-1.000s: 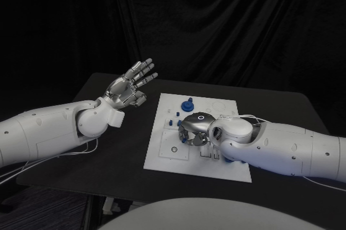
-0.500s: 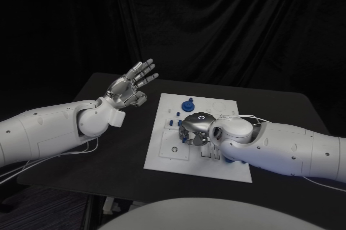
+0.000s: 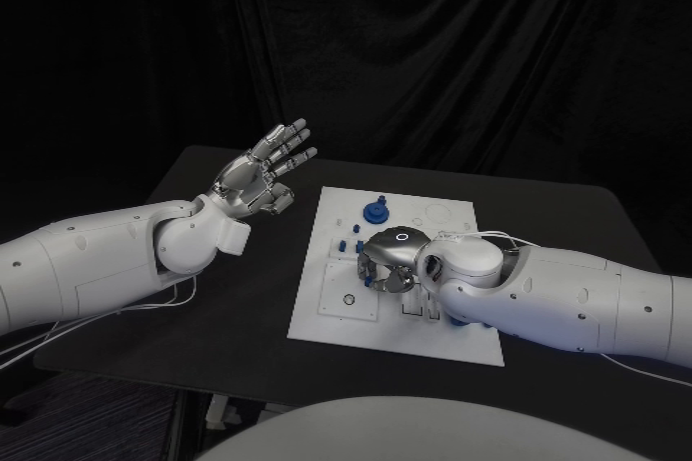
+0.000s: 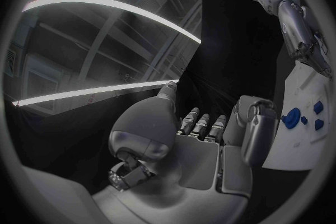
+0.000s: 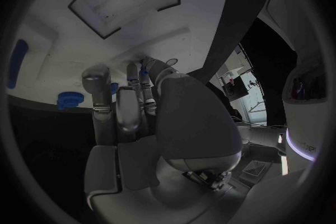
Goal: Assemble the parts on the task board
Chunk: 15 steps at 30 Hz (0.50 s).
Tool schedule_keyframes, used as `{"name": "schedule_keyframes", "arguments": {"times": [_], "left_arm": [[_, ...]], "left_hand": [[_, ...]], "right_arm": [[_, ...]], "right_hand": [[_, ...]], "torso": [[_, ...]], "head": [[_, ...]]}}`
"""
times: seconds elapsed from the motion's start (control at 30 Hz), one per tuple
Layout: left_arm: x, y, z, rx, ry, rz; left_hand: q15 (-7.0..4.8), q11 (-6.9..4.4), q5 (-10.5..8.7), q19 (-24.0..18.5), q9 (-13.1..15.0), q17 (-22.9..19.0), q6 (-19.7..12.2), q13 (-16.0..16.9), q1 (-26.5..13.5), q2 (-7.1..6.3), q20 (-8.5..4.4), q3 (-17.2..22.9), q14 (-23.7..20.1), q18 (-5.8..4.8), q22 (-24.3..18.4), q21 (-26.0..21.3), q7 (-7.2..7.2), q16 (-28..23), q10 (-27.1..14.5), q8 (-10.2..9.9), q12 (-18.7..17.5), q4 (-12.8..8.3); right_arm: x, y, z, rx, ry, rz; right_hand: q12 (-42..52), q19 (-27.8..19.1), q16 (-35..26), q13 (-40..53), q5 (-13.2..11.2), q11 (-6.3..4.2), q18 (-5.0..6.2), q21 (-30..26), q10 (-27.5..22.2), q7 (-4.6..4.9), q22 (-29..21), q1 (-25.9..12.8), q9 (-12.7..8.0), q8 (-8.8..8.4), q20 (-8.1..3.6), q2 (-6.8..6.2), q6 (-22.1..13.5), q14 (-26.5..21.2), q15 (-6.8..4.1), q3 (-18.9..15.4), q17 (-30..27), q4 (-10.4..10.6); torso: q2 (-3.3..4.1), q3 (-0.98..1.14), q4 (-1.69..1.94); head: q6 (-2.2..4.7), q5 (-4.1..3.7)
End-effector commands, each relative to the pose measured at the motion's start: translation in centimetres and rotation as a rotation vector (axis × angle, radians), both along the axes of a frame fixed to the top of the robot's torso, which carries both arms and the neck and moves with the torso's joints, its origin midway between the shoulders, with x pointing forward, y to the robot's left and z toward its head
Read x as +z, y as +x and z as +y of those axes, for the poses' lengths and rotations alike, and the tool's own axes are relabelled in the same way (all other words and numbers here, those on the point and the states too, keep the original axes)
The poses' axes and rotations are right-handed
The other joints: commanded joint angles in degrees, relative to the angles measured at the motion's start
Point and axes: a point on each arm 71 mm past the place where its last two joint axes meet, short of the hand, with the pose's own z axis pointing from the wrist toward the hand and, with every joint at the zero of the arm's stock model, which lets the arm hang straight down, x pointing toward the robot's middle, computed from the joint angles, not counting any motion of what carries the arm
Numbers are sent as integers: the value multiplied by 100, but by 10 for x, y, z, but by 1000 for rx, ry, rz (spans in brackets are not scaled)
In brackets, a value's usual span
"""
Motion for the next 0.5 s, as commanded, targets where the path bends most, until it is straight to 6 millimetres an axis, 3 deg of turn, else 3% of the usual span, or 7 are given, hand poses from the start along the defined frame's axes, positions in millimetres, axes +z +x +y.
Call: {"name": "schedule_keyframes", "arguments": {"times": [0.03,0.27,0.5], "left_arm": [[0,-1,-1,-9,-16,1],[0,-1,-2,-10,-15,2],[-1,-1,-1,-8,-14,2]], "left_hand": [[38,-21,19,602,5,-5,-15,2,-4,68,37,-14,-12,-79,1509,25,41,-20,-20,31,13,-35],[39,-31,25,602,5,-5,-15,2,-1,72,40,-16,-12,-79,1509,25,49,-20,-21,31,13,-49],[39,-37,28,602,5,-5,-12,2,0,72,42,-17,-12,-79,1509,25,54,-20,-21,32,13,-57]], "right_arm": [[-2,-1,0,-1,-10,1],[-2,-2,0,2,-7,2],[-1,-3,0,11,1,1]], "right_hand": [[-24,-48,-39,-3,-18,2,27,-29,-44,8,493,-20,-2,-16,6,-28,-17,-12,40,10,-6,33],[-28,-53,-48,4,-46,8,31,-42,-50,7,492,-39,4,-24,16,-51,18,-21,44,-2,-17,46],[-155,-163,-165,0,-496,130,62,-335,-434,99,425,-251,-98,-319,104,-214,-326,-119,155,-168,-165,222]], "torso": [[1,-1,1],[1,-1,0],[1,-1,0]], "head": [[-1,-2],[-1,6],[-1,6]]}}
